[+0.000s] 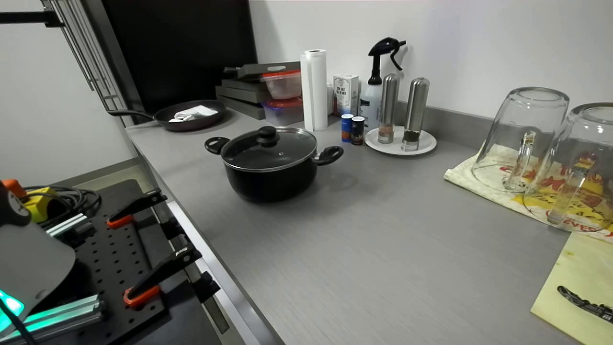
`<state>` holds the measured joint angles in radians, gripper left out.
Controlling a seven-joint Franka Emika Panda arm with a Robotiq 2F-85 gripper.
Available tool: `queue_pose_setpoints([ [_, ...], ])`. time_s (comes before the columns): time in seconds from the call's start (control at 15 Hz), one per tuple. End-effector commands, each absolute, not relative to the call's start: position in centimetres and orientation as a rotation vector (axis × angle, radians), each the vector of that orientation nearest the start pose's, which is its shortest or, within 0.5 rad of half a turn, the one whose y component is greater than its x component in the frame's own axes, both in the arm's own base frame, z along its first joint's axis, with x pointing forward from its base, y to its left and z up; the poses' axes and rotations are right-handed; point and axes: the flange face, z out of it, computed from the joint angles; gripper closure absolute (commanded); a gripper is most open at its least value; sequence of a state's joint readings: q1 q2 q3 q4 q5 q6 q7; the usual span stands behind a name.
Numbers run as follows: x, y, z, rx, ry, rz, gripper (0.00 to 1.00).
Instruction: Take the lid off the pot
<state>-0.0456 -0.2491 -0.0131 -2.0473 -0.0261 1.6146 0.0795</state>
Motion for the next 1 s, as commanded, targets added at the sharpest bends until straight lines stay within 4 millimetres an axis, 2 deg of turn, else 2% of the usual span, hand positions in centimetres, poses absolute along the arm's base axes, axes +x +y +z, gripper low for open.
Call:
queue_pose_setpoints([
  [0.0, 47.8, -1.5, 49.9, -3.159, 0.209, 0.238, 0.00],
  [0.67, 50.5, 3.2, 38.9, -3.194, 0.173, 0.143, 0.00],
  [0.93, 51.7, 4.9, 35.2, -3.207, 0.159, 0.120, 0.00],
])
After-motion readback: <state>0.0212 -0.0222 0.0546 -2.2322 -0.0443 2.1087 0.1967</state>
